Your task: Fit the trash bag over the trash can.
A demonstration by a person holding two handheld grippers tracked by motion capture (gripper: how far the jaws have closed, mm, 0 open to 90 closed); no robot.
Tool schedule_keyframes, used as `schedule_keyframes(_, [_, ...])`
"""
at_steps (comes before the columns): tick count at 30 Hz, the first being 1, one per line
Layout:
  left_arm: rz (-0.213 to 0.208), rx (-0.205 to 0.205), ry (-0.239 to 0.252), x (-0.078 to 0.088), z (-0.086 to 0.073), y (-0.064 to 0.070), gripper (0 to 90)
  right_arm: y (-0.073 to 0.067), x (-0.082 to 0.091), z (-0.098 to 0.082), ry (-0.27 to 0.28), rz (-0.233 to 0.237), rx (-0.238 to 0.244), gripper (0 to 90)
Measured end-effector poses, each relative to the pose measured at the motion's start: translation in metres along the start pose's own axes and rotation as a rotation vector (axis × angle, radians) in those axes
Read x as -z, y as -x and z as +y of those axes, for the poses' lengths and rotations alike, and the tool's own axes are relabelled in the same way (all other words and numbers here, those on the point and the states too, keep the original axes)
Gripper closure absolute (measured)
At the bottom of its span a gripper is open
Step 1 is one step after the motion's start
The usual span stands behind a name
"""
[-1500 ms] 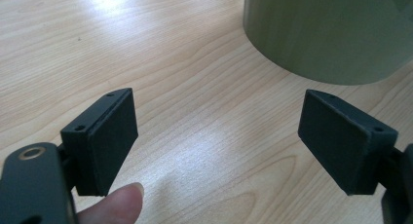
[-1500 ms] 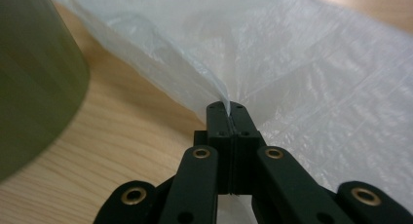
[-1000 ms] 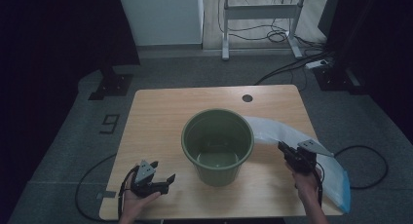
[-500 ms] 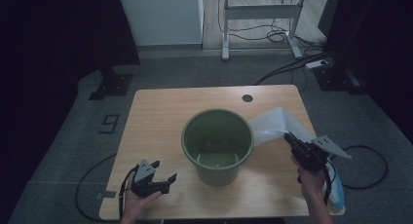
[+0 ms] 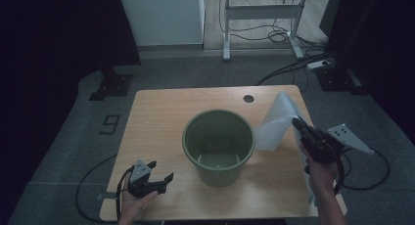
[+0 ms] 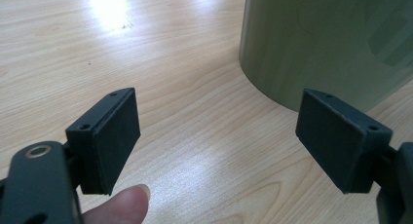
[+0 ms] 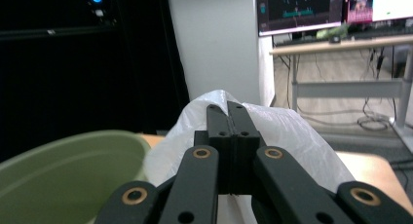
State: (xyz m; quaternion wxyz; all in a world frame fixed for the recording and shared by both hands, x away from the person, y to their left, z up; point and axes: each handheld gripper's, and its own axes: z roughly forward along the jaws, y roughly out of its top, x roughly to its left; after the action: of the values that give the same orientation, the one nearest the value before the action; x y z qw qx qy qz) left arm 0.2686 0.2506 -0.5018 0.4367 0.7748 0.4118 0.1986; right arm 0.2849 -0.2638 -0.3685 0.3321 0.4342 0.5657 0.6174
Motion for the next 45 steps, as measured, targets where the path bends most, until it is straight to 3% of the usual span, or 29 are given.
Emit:
schedule_keyframes(2, [0.001, 0.001, 0.0, 0.0, 0.0, 0.0, 15.9, -0.007, 0.003, 0.015, 0.026, 0.007, 0.02, 88.8])
schedule_keyframes(18, [-0.006, 0.002, -0.017, -0.005, -0.002, 0.0, 15.9, -0.031, 0.022, 0.083, 0.137, 0.05, 0.091, 88.8])
schedule_keyframes(27, [-0.009, 0.001, -0.027, -0.007, -0.004, -0.001, 15.9, -0.049, 0.021, 0.099, 0.167, 0.098, 0.109, 88.8])
schedule_keyframes(32, [-0.01, 0.003, -0.027, -0.007, -0.004, -0.001, 15.9, -0.069, 0.012, 0.116, 0.181, 0.133, 0.133, 88.8])
schedule_keyframes(40, [-0.014, 0.003, -0.028, -0.007, -0.004, -0.001, 15.9, -0.091, 0.006, 0.12, 0.177, 0.176, 0.163, 88.8])
schedule_keyframes(45, [-0.014, 0.005, -0.025, -0.006, -0.004, -0.002, 15.9, -0.095, 0.002, 0.106, 0.146, 0.194, 0.167, 88.7])
